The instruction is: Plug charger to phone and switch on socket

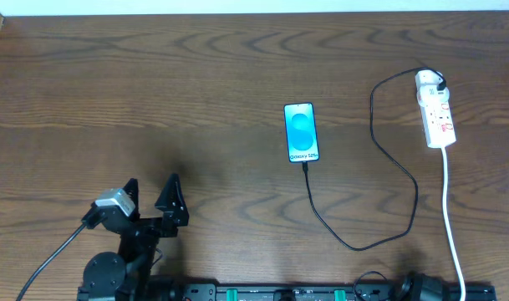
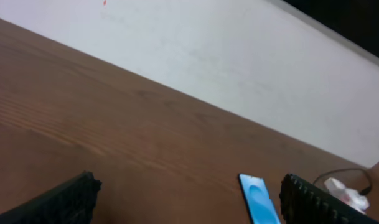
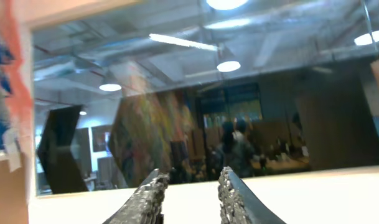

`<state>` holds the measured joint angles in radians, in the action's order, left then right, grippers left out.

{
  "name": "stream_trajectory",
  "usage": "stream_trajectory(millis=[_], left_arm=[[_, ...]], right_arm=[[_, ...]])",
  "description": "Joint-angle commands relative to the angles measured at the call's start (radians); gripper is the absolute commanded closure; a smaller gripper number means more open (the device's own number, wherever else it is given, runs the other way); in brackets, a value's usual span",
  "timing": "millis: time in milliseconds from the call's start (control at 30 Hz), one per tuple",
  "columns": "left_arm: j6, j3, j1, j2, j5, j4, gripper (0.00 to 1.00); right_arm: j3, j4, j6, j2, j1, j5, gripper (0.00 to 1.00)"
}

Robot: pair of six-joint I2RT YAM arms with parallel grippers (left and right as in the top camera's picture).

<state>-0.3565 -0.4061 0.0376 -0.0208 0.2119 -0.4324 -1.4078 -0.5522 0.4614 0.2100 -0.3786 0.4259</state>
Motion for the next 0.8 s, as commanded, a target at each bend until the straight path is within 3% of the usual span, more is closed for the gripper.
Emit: stream_trajectory(millis=[0, 167, 333, 467, 767], left_arm=[[0.101, -0.015, 0.002, 0.002, 0.002, -0.027, 0.07], [0.138, -0.004, 0.002, 0.002, -0.027, -0.046, 0.07], [0.138, 0.009, 0.002, -0.005, -0.157, -0.114, 0.07], [0.139, 0.029, 0.002, -0.005, -0.154, -0.113, 0.07], [0.148, 0.108, 0.002, -0.005, -0.153, 0.038, 0.07]], right_arm=[[-0.011, 0.01, -0.014, -0.061, 0.001, 0.03, 0.7], [-0.047, 0.003, -0.014, -0.095, 0.013, 0.03, 0.69], [-0.075, -0.003, -0.014, -0.119, 0.031, 0.03, 0.66], [-0.085, -0.006, -0.014, -0.129, 0.048, 0.03, 0.64], [-0.105, 0.003, -0.014, -0.13, 0.059, 0.029, 0.59]])
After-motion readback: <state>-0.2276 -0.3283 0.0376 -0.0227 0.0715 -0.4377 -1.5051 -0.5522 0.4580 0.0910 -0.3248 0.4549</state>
